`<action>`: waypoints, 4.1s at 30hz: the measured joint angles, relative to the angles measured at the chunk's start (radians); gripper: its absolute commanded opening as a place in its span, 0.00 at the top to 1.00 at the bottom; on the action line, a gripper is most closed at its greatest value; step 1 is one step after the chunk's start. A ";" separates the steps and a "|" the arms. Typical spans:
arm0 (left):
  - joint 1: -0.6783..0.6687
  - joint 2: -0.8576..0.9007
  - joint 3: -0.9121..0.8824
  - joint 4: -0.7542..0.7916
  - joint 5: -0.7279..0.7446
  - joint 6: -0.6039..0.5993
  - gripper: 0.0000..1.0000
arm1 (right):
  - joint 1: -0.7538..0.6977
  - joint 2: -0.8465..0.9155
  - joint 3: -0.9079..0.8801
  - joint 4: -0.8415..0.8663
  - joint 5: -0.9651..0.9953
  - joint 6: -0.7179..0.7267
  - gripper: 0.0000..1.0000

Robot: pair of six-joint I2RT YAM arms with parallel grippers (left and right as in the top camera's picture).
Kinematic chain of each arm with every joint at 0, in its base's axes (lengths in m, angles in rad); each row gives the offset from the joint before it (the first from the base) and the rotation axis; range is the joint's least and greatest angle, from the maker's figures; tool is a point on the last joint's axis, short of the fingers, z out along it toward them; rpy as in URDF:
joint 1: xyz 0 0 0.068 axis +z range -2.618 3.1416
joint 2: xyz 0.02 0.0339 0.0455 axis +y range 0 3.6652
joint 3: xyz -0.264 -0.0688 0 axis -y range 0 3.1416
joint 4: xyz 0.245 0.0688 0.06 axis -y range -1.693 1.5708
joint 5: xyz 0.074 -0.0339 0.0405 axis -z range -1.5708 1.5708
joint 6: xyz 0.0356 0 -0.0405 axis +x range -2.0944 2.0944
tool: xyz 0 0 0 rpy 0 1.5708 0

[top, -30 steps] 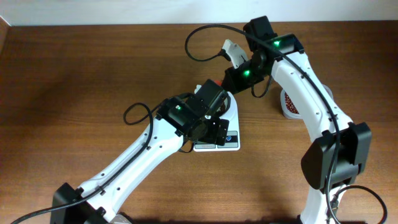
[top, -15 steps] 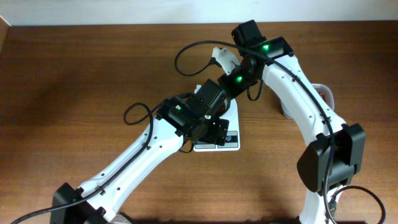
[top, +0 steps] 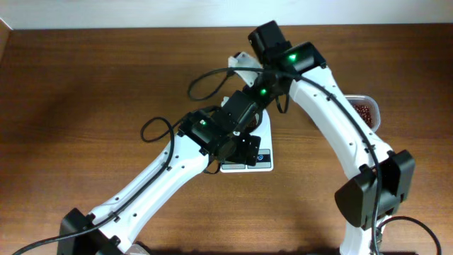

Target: Scoop item into bowl and weigh 50g on scale

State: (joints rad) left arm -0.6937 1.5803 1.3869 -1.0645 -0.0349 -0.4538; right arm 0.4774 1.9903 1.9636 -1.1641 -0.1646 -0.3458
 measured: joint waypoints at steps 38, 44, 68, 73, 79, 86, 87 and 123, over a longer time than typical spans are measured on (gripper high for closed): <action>0.000 0.000 0.000 0.003 0.000 -0.001 0.01 | -0.633 0.006 -0.348 0.089 -0.049 0.398 0.96; 0.000 0.000 0.000 0.003 0.000 -0.001 0.01 | -0.732 0.006 -0.353 0.069 -0.250 0.373 0.96; 0.000 0.000 0.000 0.003 0.000 -0.001 0.01 | -0.895 0.009 -0.282 -0.117 -0.453 0.204 0.96; 0.000 0.000 0.000 0.003 0.000 -0.001 0.01 | -0.895 0.009 -0.282 -0.103 -0.470 0.189 0.96; 0.000 0.000 0.000 0.003 0.000 -0.001 0.01 | -0.941 0.009 -0.282 -0.104 -0.587 0.189 0.96; 0.000 0.000 0.000 0.003 0.000 -0.001 0.01 | -0.976 0.009 -0.282 -0.134 -0.679 0.189 0.96; 0.000 0.000 0.000 0.003 0.000 -0.001 0.01 | -0.975 0.009 -0.282 -0.142 -0.723 0.188 0.96; 0.000 0.001 0.000 0.003 0.000 -0.001 0.01 | -0.166 -0.076 -0.200 0.119 -0.339 0.154 0.96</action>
State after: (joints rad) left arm -0.6937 1.5814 1.3869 -1.0618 -0.0349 -0.4545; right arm 0.3111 1.9141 1.7634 -1.0454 -0.5034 -0.1917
